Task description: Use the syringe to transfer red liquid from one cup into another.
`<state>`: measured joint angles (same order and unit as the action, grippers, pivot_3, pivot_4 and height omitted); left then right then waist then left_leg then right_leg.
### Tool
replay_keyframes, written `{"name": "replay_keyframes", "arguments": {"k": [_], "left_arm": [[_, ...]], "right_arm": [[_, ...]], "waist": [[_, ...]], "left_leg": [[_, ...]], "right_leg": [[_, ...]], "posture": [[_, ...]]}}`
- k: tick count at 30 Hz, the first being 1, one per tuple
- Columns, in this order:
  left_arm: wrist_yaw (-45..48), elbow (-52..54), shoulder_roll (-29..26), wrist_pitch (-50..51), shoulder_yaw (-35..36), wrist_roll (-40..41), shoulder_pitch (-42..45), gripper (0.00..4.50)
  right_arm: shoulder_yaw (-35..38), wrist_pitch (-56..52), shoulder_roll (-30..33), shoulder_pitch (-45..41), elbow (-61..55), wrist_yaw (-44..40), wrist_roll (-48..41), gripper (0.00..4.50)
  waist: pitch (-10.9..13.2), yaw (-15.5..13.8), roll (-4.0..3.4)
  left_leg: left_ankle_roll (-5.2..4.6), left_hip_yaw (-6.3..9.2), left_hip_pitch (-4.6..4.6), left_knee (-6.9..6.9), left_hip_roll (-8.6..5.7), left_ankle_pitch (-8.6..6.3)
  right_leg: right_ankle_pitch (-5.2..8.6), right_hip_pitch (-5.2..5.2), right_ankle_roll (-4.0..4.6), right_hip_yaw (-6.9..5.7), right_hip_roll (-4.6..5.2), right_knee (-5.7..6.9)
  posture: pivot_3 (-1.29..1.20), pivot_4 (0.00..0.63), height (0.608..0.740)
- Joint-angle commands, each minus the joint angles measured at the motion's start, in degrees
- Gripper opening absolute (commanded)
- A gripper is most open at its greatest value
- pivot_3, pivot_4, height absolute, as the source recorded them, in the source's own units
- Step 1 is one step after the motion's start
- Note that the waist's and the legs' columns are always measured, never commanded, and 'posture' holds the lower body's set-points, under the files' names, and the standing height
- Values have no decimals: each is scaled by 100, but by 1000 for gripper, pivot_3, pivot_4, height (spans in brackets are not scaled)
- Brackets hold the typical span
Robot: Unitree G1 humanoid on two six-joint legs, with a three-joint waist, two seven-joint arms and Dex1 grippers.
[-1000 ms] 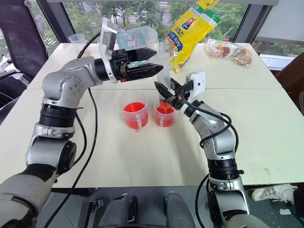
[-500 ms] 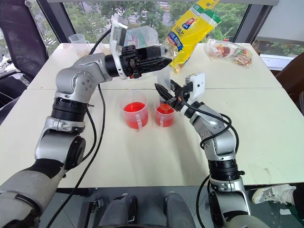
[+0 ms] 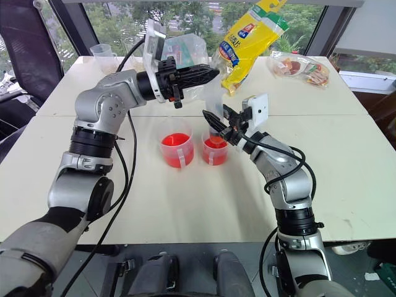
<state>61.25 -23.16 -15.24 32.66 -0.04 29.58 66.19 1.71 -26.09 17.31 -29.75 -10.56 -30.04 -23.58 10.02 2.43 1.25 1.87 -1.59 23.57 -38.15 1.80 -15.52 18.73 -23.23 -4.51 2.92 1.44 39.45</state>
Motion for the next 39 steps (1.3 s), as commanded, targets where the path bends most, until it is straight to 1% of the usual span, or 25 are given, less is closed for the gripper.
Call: {"name": "replay_keyframes", "arguments": {"k": [1,11,22,31,34,35,38,39], "left_arm": [[140,294,120,78,-281,-49,-183,103],[104,768,148,290,-408,-44,-560,103],[-22,892,201,347,-463,-52,-765,103],[-115,923,185,416,-364,11,-738,103],[-195,950,115,476,-193,81,-635,1029],[-220,979,74,493,-134,104,-604,1460],[-289,1100,-82,537,35,179,-538,3032],[-320,1150,-152,563,102,207,-520,3491]], "right_arm": [[197,38,1,-367,-538,58,-243,1358],[313,-76,0,-675,-530,92,-311,1358],[422,-420,64,-978,-726,194,-496,1358],[465,-516,181,-925,-709,114,-588,1358],[410,-522,183,-802,-683,72,-571,1358],[400,-549,176,-770,-684,66,-581,1358],[342,-588,165,-688,-682,48,-570,1358],[319,-594,162,-657,-680,39,-564,1358]], "waist": [[0,0,0],[0,-12,0],[0,-12,0],[0,-10,0],[0,-13,0],[0,-18,0],[0,-13,0],[0,0,0]], "left_leg": [[0,0,0,0,1,0],[0,0,0,-1,0,0],[0,1,0,-1,0,0],[0,1,0,-1,0,0],[0,1,0,-1,0,0],[0,1,0,-1,0,0],[0,1,0,-1,0,0],[0,1,0,-1,0,0]], "right_leg": [[0,0,0,0,0,0],[0,1,0,0,1,1],[0,1,0,1,2,1],[0,1,0,1,2,1],[0,1,0,1,2,1],[0,1,0,1,2,1],[0,2,0,1,3,0],[0,2,0,1,2,1]], "posture": [[0,150,740],[0,150,740],[0,150,740],[0,150,740],[0,150,740],[0,150,740],[0,150,740],[0,150,740]]}}
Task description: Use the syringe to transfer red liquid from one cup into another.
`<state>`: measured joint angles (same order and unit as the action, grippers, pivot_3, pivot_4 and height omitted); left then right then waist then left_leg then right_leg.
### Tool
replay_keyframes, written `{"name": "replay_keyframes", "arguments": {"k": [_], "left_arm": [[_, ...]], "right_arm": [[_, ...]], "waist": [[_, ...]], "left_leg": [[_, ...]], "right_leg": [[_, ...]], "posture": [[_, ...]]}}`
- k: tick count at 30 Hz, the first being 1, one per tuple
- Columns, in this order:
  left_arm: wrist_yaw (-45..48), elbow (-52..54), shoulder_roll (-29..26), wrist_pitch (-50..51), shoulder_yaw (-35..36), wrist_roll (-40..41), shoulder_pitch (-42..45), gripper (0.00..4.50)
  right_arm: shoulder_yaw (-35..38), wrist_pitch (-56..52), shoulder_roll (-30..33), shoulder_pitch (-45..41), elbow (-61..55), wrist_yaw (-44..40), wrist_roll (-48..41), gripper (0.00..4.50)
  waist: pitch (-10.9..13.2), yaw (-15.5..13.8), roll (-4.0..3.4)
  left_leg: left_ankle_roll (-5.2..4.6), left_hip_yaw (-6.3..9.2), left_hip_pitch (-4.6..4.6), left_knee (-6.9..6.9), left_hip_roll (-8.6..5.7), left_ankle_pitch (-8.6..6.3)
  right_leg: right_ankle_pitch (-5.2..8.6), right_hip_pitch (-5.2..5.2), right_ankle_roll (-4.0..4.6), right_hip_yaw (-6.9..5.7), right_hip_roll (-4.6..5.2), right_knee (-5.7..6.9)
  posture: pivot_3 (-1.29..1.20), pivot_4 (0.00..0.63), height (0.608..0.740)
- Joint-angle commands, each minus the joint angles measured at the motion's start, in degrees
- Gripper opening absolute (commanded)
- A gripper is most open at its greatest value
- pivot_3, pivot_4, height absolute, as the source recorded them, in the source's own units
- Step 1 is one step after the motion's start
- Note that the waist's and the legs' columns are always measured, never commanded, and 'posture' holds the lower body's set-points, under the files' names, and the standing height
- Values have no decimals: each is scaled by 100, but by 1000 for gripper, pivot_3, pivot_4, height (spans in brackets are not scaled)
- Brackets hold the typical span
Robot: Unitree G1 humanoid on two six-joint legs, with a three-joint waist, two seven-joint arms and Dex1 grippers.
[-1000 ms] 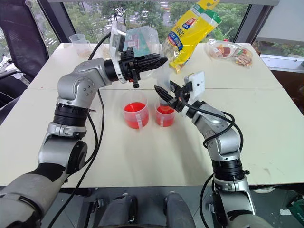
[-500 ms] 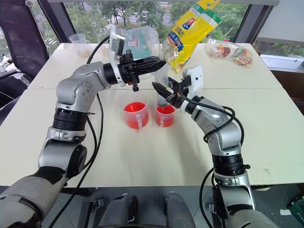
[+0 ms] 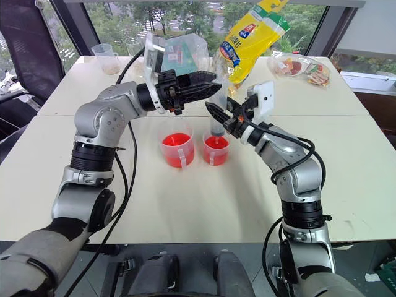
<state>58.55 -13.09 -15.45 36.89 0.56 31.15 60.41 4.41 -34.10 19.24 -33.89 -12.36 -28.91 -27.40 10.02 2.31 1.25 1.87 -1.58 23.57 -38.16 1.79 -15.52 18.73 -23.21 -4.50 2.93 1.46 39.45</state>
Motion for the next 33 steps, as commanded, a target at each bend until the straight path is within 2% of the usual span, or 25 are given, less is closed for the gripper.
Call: {"name": "replay_keyframes", "arguments": {"k": [1,2,3,10,14,20,22,24,27,33], "left_arm": [[-74,194,-199,161,97,79,67,4031],[-90,256,-293,178,152,99,66,4444],[-98,312,-385,195,195,113,58,4481],[-176,877,-1147,396,524,300,-197,4481],[-268,1435,-1490,553,698,458,-670,4481],[-519,2070,-1737,682,818,623,-1490,4481],[-661,2230,-1737,741,867,706,-1737,4481],[-748,2442,-1742,797,886,804,-1949,4481],[-984,2569,-1703,954,980,965,-2157,4481],[-1251,2840,-1724,1061,1056,1229,-2356,4481]], "right_arm": [[32,199,-34,-214,-498,-82,-182,1358],[16,201,-33,-181,-491,-92,-182,1358],[6,206,-34,-156,-482,-101,-180,1358],[22,213,-14,-178,-400,-101,-196,1358],[212,-64,146,-600,-343,102,-241,1358],[860,-1724,726,-1954,415,807,-584,1358],[1024,-2678,1005,-2512,1014,1027,-656,1358],[904,-3503,1353,-2928,1621,1095,-527,1358],[175,-4363,1856,-3102,2328,797,-301,1358],[-1012,-4785,2343,-3081,3226,141,86,1358]], "waist": [[0,19,0],[0,25,0],[0,25,0],[0,12,0],[1,21,-2],[1,-4,-2],[1,-12,-2],[1,-13,-2],[1,-23,-2],[2,20,-3]], "left_leg": [[0,0,0,0,0,0],[0,0,-1,1,1,0],[0,0,-1,1,2,0],[0,1,-1,1,2,0],[0,1,-1,1,2,0],[0,3,-1,1,2,0],[-1,3,-1,1,1,-1],[-2,1,-1,2,1,-1],[-5,1,1,6,1,-3],[-8,-4,8,8,0,-5]], "right_leg": [[0,0,0,0,0,0],[0,-1,0,0,-1,1],[0,-2,0,0,-3,2],[0,-1,0,1,1,1],[0,-1,0,1,3,1],[0,0,0,-1,10,2],[0,2,1,-2,11,0],[0,1,1,0,12,-1],[0,1,2,0,13,-8],[0,-7,1,5,9,-15]], "posture": [[0,150,740],[0,150,740],[0,150,740],[0,150,740],[0,150,740],[0,150,740],[0,150,740],[0,150,740],[0,150,740],[0,150,740]]}}
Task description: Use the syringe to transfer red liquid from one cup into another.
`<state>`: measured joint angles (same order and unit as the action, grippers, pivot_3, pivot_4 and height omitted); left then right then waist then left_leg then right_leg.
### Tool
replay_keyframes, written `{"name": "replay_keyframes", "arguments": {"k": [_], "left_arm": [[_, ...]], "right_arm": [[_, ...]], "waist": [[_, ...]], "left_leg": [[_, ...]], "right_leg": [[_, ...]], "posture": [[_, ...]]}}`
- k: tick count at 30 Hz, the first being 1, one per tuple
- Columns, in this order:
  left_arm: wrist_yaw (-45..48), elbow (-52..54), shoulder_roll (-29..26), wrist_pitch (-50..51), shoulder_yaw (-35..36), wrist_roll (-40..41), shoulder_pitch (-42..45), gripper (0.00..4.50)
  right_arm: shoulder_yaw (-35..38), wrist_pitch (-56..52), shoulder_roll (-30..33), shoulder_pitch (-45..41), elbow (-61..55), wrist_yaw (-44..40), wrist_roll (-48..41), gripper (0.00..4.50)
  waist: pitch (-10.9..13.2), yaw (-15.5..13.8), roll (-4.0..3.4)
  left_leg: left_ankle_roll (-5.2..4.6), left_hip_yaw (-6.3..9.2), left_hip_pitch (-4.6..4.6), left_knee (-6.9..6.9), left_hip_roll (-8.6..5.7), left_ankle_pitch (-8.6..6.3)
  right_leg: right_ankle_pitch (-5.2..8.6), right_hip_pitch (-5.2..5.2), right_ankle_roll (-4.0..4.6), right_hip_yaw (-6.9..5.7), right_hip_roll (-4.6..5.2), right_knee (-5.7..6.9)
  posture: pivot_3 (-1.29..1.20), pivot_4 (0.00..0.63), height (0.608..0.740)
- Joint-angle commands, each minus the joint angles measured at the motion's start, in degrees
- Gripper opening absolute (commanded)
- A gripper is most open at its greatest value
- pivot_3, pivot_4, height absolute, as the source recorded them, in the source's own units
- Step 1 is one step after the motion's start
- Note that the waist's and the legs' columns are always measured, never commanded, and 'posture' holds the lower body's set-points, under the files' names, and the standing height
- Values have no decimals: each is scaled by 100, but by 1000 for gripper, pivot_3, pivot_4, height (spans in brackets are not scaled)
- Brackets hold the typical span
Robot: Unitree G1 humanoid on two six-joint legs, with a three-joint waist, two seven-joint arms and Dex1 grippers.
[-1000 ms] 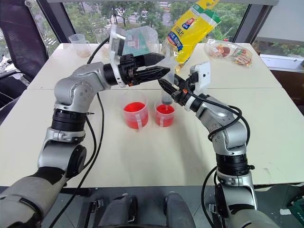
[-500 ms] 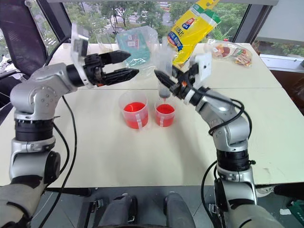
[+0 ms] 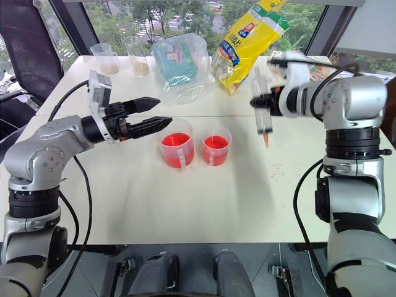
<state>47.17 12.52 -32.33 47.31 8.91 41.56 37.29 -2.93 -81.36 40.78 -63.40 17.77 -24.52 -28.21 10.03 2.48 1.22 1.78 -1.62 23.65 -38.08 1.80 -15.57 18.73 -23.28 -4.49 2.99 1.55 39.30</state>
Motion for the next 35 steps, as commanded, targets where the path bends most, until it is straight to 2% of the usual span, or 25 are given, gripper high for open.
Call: {"name": "replay_keyframes", "arguments": {"k": [1,5,12,13,14,17,18,22,27,30,35], "left_arm": [[-149,318,-45,24,218,218,-73,4481],[-282,454,-64,37,210,312,-173,4481],[-487,667,-123,127,195,425,-270,4481],[-497,708,-151,148,193,435,-302,4500],[-506,748,-181,170,205,456,-339,4500],[-524,825,-282,222,235,542,-423,4500],[-499,857,-345,234,225,537,-471,4500],[-432,927,-559,235,228,557,-630,4500],[-271,1059,-993,281,387,664,-922,4500],[-149,1203,-1266,326,454,714,-1136,4500],[-113,1249,-1468,341,571,794,-1303,4500]], "right_arm": [[-433,-14,212,-120,374,-403,242,1358],[-761,365,99,-26,1201,-626,619,1358],[-682,994,-350,-117,2387,-755,1101,1358],[-663,1059,-381,-135,2479,-781,1148,2358],[-624,1095,-408,-153,2552,-800,1178,2702],[-578,1125,-425,-184,2617,-902,1258,4266],[-574,1135,-399,-179,2561,-928,1282,4446],[-538,1090,-247,-190,2099,-1070,1306,4446],[-588,1215,366,110,283,-1644,1163,4446],[-363,909,732,430,-867,-2125,687,4446],[229,458,1035,976,-2236,-2449,-7,4446]], "waist": [[0,5,0],[0,0,0],[-1,5,1],[-1,10,1],[-1,10,1],[-1,2,1],[-1,2,1],[0,-1,0],[5,-8,-8],[5,-10,-8],[5,-10,-8]], "left_leg": [[0,0,0,0,0,0],[0,0,0,-1,0,0],[0,1,0,-3,1,0],[0,0,-2,-3,1,0],[0,0,-3,-3,1,0],[1,0,-6,-3,1,0],[1,1,-6,-4,1,0],[1,0,-7,-4,0,0],[0,1,3,3,0,0],[-1,5,7,8,1,-1],[-2,6,5,6,1,-2]], "right_leg": [[0,-1,0,0,-1,0],[0,0,0,0,-1,0],[0,3,0,-2,-4,-1],[0,4,0,-2,-4,-1],[0,5,0,-1,-4,-1],[0,8,0,-1,-5,1],[0,9,0,-2,-5,1],[0,9,0,-2,-4,1],[0,-3,-1,-2,-3,-5],[0,-5,-1,-5,-4,-12],[0,1,-1,-5,0,-11]], "posture": [[0,150,740],[0,150,740],[0,150,740],[0,150,740],[0,150,740],[0,150,740],[0,150,740],[0,150,740],[0,150,740],[0,150,740],[0,150,740]]}}
